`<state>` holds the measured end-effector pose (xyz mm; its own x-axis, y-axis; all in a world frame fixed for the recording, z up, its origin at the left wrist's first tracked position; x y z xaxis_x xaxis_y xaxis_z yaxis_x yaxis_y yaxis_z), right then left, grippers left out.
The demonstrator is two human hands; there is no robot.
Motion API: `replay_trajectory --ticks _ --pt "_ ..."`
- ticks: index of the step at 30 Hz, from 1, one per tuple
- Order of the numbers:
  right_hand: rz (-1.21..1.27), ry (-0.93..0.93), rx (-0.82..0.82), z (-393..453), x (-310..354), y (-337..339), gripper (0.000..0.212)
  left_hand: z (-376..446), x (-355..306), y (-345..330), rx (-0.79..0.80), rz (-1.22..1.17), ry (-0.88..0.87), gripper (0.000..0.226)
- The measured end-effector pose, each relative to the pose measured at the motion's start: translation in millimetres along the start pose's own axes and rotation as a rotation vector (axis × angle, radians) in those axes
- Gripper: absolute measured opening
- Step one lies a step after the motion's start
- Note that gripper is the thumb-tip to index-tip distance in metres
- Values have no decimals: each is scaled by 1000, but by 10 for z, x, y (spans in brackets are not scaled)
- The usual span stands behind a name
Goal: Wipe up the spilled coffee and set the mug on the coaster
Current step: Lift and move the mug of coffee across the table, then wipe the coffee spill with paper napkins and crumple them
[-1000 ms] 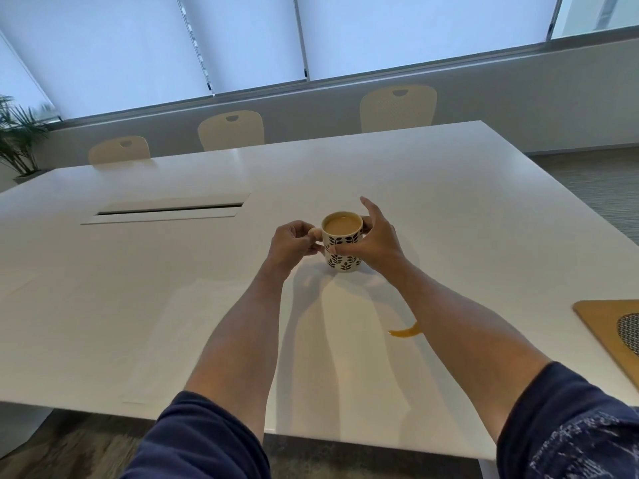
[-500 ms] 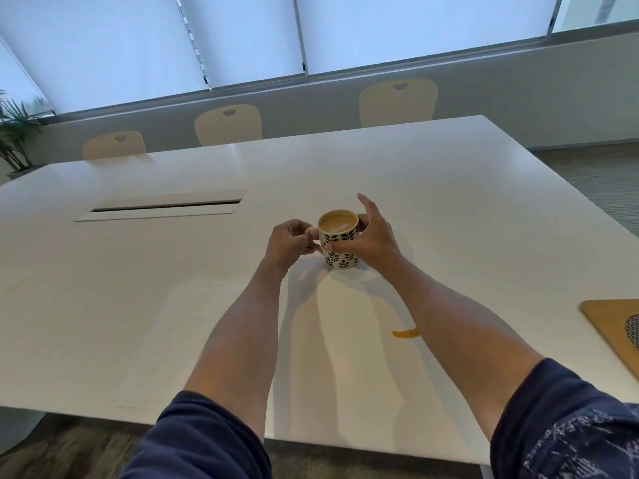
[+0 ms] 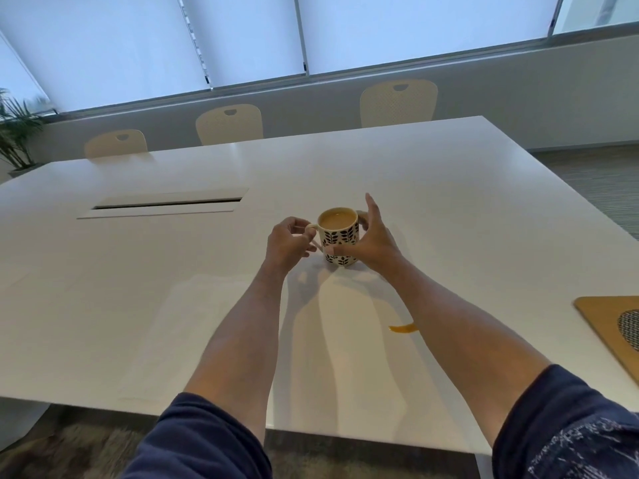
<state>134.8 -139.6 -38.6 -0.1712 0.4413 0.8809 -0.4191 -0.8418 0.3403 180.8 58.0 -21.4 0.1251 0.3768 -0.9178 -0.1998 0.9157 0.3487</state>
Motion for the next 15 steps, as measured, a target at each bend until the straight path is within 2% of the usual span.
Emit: replay_trajectory --ticks 3,7,9,11,13,15 --pt "42 85 -174 -124 47 117 122 -59 -13 79 -92 125 -62 12" --pt "105 184 -532 -308 138 272 76 -164 -37 258 -229 327 -162 16" --pt "113 200 -622 -402 227 302 53 -234 -55 348 -257 385 -186 14" --pt "131 281 -617 -505 340 281 29 -320 -78 434 -257 434 -205 12" --pt "163 386 -543 -609 458 217 11 -408 -80 528 -254 458 -181 13" --pt "165 452 -436 -707 571 108 11 -482 -50 627 -258 469 -147 13"
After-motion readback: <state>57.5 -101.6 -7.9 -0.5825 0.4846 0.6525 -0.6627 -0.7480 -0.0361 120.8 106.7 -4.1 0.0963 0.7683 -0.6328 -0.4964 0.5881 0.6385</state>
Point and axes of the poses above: each hand's wrist, its own z-axis towards the middle knuckle, its own y-axis out of the back of the hand, x = y × z, the point moved 3 cm from there along z, towards the middle knuckle, and after that the axes turned 12 degrees about -x, right-handed, at the moved point
